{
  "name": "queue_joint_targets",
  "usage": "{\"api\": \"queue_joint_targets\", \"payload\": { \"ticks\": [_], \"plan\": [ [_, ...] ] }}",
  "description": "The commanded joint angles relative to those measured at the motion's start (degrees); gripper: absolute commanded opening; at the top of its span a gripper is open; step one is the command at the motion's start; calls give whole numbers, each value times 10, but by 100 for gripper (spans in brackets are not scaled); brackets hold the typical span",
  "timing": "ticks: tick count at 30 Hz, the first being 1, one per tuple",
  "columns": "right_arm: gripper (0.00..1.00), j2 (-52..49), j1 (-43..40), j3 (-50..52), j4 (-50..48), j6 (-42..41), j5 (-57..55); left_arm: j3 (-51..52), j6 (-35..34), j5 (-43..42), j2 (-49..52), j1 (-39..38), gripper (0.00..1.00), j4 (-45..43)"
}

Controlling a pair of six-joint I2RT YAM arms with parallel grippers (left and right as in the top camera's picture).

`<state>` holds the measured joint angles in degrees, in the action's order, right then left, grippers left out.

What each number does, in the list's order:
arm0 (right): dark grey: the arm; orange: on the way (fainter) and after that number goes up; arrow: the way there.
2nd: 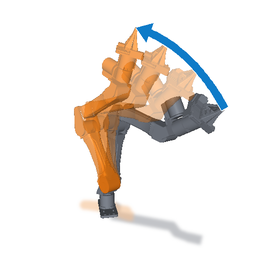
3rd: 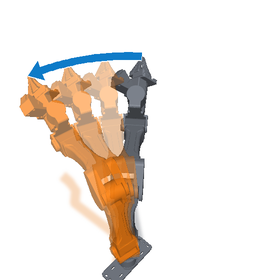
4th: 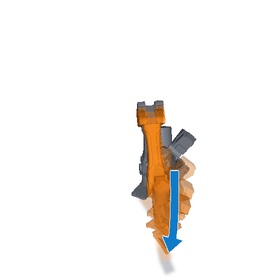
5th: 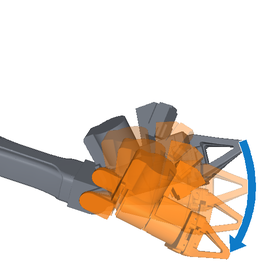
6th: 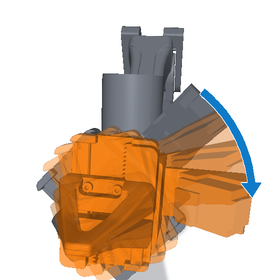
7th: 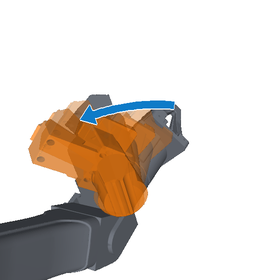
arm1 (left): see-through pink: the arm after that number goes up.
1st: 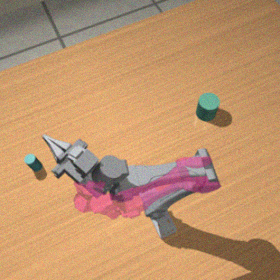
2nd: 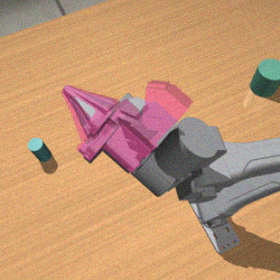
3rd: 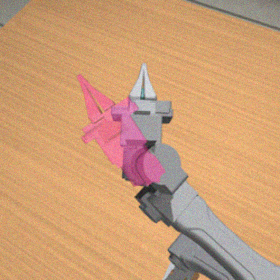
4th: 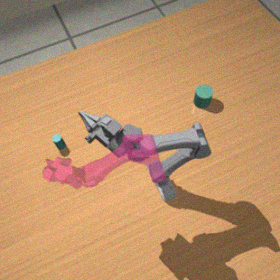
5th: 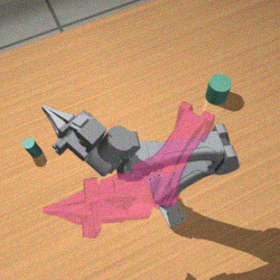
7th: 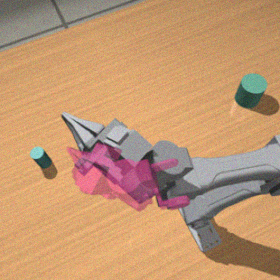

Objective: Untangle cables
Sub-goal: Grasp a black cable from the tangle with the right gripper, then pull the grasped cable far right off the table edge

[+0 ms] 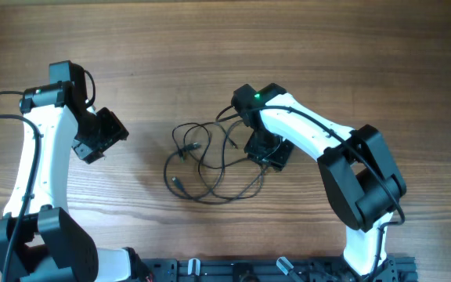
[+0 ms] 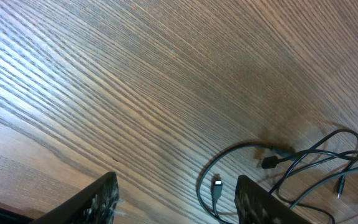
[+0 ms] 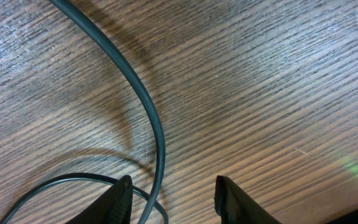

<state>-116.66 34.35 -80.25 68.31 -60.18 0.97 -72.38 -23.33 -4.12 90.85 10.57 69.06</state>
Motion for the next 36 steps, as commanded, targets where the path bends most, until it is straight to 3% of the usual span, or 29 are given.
{"api": "queue_joint_targets", "payload": {
  "ticks": [1, 6, 9, 11, 15, 19, 27, 32, 36],
  "plan": [
    [45, 5, 2, 17, -9, 2, -16, -8, 7, 6, -12, 2, 61, 0],
    [42, 5, 2, 55, -46, 2, -9, -8, 7, 6, -12, 2, 61, 0],
    [24, 5, 2, 59, -49, 2, -7, -8, 7, 6, -12, 2, 61, 0],
    [4, 5, 2, 59, -52, 3, -7, -8, 7, 6, -12, 2, 61, 0],
    [4, 5, 2, 51, -95, 139, 25, -8, 7, 6, -12, 2, 61, 0],
    [4, 35, 1, -4, -84, 222, 30, -8, 7, 6, -12, 2, 61, 0],
    [4, 186, 1, -319, -9, 434, 42, -8, 7, 6, -12, 2, 62, 0],
    [4, 253, 1, -443, -27, 454, 0, -8, 6, 6, -12, 2, 61, 6],
    [4, 306, 1, -462, -65, 454, -131, -8, 7, 6, -12, 2, 61, 11]
  ]
}}
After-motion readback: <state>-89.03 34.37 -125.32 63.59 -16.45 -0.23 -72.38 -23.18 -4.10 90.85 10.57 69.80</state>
